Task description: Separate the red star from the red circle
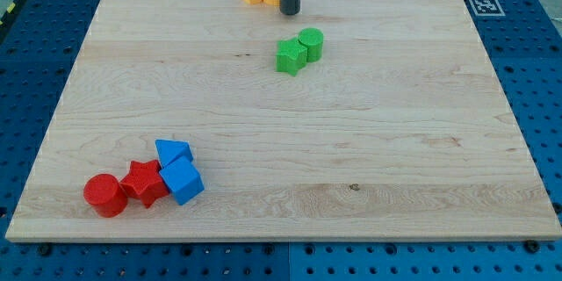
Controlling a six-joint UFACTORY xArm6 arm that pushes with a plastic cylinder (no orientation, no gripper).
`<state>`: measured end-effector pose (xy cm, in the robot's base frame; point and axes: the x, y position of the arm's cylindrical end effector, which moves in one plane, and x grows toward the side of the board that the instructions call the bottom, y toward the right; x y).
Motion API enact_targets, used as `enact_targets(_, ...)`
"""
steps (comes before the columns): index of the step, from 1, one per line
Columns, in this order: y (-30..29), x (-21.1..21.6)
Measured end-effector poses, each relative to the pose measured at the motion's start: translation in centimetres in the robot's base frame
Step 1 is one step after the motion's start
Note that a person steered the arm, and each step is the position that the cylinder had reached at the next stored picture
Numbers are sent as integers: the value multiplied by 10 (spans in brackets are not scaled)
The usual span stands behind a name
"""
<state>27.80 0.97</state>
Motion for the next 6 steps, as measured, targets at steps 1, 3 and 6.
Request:
enact_targets(1,-26,10)
enact_targets(3,-60,105)
enact_targets(6,-87,158)
